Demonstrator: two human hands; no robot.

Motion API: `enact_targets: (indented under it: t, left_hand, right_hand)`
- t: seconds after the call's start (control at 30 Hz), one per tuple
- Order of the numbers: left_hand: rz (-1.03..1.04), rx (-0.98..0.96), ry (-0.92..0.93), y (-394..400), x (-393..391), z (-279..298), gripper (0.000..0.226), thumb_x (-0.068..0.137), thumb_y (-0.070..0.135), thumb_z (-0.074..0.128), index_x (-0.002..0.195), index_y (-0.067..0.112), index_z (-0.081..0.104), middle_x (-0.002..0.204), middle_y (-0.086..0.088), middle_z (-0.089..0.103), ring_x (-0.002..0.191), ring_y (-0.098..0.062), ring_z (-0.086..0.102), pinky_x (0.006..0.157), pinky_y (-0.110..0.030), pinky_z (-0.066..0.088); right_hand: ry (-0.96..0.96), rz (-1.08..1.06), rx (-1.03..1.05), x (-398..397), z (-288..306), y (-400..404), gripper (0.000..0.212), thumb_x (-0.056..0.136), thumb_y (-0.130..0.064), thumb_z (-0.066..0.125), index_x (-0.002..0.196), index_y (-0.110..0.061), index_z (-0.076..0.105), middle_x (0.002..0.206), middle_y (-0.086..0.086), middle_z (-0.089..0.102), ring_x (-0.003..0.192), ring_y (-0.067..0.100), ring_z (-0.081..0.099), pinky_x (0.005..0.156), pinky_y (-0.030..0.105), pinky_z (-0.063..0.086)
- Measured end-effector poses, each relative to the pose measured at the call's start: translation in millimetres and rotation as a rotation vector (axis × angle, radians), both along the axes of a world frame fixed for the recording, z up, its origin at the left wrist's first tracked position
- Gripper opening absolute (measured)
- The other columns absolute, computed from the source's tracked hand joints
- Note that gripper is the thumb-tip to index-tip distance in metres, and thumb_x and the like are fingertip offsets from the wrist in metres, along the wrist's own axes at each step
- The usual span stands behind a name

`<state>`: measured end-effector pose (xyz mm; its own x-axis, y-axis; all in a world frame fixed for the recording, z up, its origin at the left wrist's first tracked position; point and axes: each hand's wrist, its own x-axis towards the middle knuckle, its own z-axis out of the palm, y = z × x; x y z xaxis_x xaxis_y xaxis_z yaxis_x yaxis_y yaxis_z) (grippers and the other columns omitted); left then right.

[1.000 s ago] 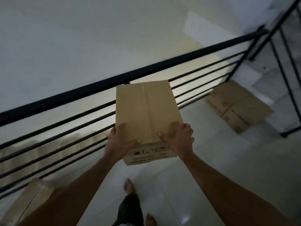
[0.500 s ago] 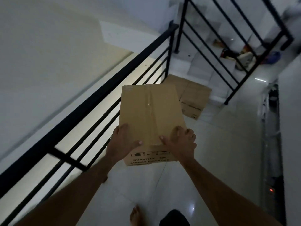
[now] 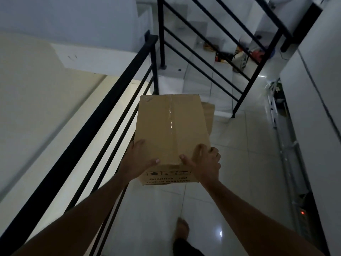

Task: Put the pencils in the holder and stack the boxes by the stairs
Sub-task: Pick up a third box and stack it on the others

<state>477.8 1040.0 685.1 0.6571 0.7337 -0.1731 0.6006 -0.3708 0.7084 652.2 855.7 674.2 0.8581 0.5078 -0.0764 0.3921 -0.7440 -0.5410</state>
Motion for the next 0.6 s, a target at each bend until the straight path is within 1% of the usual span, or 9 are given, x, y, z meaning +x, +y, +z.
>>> enact_targets:
  t: [0.1, 0.2, 0.27, 0.37, 0.43, 0.5, 0.53, 0.6]
  left_hand:
    - [-0.018, -0.046, -0.02, 50.8, 54.5, -7.7, 0.107, 0.061, 0.057, 0.083, 0.147, 0.027, 0.027, 0.149, 0.002, 0.024, 0.128, -0.021, 0.041, 0.099, -0.044, 0.044]
    - [-0.032, -0.082, -0.013, 93.7, 96.8, -15.1, 0.108, 0.061, 0.055, 0.085, 0.148, 0.026, 0.027, 0.152, 0.001, 0.018, 0.132, -0.023, 0.039, 0.104, -0.048, 0.042]
    - [-0.03, -0.098, 0.007, 121.9, 122.4, -21.5, 0.113, 0.055, 0.061, 0.083, 0.148, 0.027, 0.027, 0.152, 0.002, 0.017, 0.133, -0.023, 0.038, 0.104, -0.05, 0.043]
    - [-0.058, -0.11, 0.011, 170.9, 166.0, -37.0, 0.121, 0.047, 0.072, 0.074, 0.148, 0.026, 0.028, 0.151, 0.003, 0.017, 0.133, -0.023, 0.037, 0.105, -0.049, 0.042]
    - [-0.09, -0.113, 0.006, 204.3, 195.4, -51.5, 0.12, 0.047, 0.072, 0.075, 0.148, 0.025, 0.028, 0.15, 0.006, 0.018, 0.134, -0.022, 0.037, 0.106, -0.043, 0.041]
    - [-0.125, -0.108, 0.015, 238.4, 226.0, -69.8, 0.117, 0.05, 0.068, 0.079, 0.147, 0.026, 0.029, 0.149, 0.008, 0.019, 0.134, -0.021, 0.036, 0.103, -0.034, 0.038]
    - [-0.136, -0.095, 0.019, 251.8, 238.7, -76.2, 0.117, 0.051, 0.068, 0.08, 0.147, 0.026, 0.029, 0.15, 0.007, 0.018, 0.135, -0.021, 0.034, 0.103, -0.032, 0.037]
    - [-0.157, -0.081, 0.059, 283.1, 267.5, -92.4, 0.118, 0.05, 0.071, 0.077, 0.148, 0.029, 0.026, 0.154, 0.005, 0.014, 0.138, -0.025, 0.029, 0.107, -0.04, 0.036]
  right_hand:
    - [0.015, -0.01, -0.017, 51.6, -4.7, 44.9, 0.082, 0.061, -0.085, 0.051, 0.118, -0.029, 0.037, 0.128, 0.014, 0.039, 0.118, 0.035, 0.04, 0.089, 0.056, 0.045]
    - [0.026, -0.017, -0.014, 90.2, -8.2, 81.6, 0.082, 0.062, -0.084, 0.054, 0.119, -0.027, 0.04, 0.127, 0.013, 0.04, 0.118, 0.035, 0.04, 0.088, 0.056, 0.046]
    - [0.039, -0.03, -0.018, 112.6, -13.4, 107.1, 0.081, 0.062, -0.082, 0.056, 0.12, -0.027, 0.041, 0.126, 0.012, 0.04, 0.117, 0.034, 0.04, 0.088, 0.056, 0.046]
    - [0.055, -0.06, -0.018, 151.7, -28.0, 152.6, 0.08, 0.063, -0.079, 0.061, 0.12, -0.026, 0.04, 0.125, 0.014, 0.041, 0.117, 0.035, 0.041, 0.087, 0.055, 0.048]
    - [0.086, -0.09, -0.013, 174.9, -40.9, 181.7, 0.082, 0.064, -0.077, 0.064, 0.122, -0.026, 0.04, 0.128, 0.015, 0.04, 0.12, 0.036, 0.04, 0.089, 0.057, 0.048]
    - [0.12, -0.137, -0.008, 197.5, -57.4, 208.8, 0.084, 0.063, -0.077, 0.065, 0.124, -0.025, 0.04, 0.133, 0.016, 0.038, 0.122, 0.037, 0.039, 0.09, 0.058, 0.048]
    - [0.136, -0.155, 0.002, 206.2, -63.2, 219.9, 0.085, 0.063, -0.077, 0.065, 0.125, -0.025, 0.04, 0.134, 0.017, 0.037, 0.123, 0.037, 0.038, 0.09, 0.058, 0.048]
    - [0.165, -0.189, 0.008, 227.8, -79.1, 246.0, 0.087, 0.062, -0.078, 0.065, 0.127, -0.025, 0.041, 0.134, 0.016, 0.037, 0.123, 0.036, 0.038, 0.089, 0.055, 0.047]
